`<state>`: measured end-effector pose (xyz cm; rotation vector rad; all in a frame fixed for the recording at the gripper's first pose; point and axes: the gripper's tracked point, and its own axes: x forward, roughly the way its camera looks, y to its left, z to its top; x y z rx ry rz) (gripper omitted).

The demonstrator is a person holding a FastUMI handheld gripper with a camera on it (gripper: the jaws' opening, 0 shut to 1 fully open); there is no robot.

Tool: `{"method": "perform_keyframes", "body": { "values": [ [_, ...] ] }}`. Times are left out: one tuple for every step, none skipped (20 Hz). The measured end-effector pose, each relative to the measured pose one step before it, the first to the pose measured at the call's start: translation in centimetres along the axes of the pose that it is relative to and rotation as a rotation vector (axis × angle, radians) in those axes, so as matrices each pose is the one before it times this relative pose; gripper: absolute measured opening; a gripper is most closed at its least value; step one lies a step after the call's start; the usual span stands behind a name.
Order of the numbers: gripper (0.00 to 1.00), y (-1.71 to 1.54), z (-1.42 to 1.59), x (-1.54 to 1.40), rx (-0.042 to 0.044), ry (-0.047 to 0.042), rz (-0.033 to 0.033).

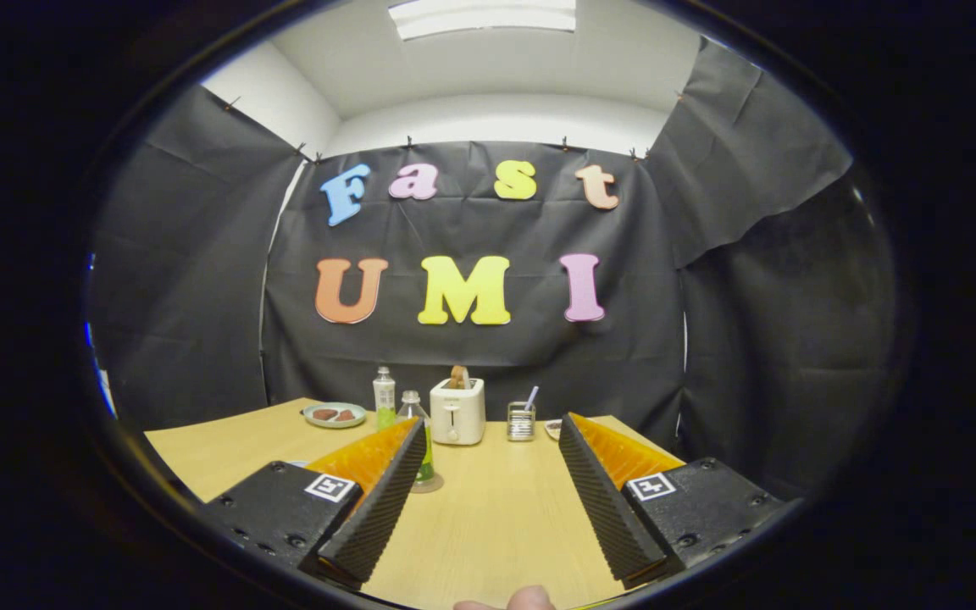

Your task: Take the bottle from table, then pour the juice into the cup, finally place the bottle on the coaster

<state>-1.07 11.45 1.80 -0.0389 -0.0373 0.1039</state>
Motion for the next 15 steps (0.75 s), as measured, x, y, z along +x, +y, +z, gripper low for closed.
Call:
{"method": "perform_keyframes", "body": {
  "values": [
    [1.0,-0.026,-0.011,0.114,-0.00689,-0.00104,-0.00478],
    [1.0,0.017,-0.024,-0.029,-0.00361,0.00003,-0.00239],
    [1.0,0.136,-0.053,0.006,-0.00057,0.00253,0.0025],
    [1.0,0.208,-0.054,-0.019,0.00107,0.00076,0.00391],
    [1.0,0.036,-0.032,0.003,-0.0006,0.00087,0.00178],
    [1.0,0.014,-0.016,-0.025,-0.00066,-0.00233,0.0002],
    [1.0,0.076,0.031,0.066,-0.0007,-0.00054,0.00153],
    [1.0,0.147,-0.02,0.055,-0.00003,-0.00008,0.00288],
    [1.0,0.119,-0.015,0.041,-0.00086,-0.00128,0.00325],
    [1.0,0.025,0.056,-0.149,-0.00077,-0.00435,0.00566],
    [1.0,0.204,0.118,0.011,-0.00035,-0.00606,0.0086],
    [1.0,0.056,0.006,0.053,-0.00042,-0.0031,0.00156],
    [1.0,-0.051,0.054,0.033,-0.00189,-0.00113,-0.00293],
    [1.0,-0.067,-0.046,0.001,-0.00374,0.00014,-0.00165],
    [1.0,0.033,-0.031,0.061,-0.00242,0.00123,-0.00199]
  ]
}}
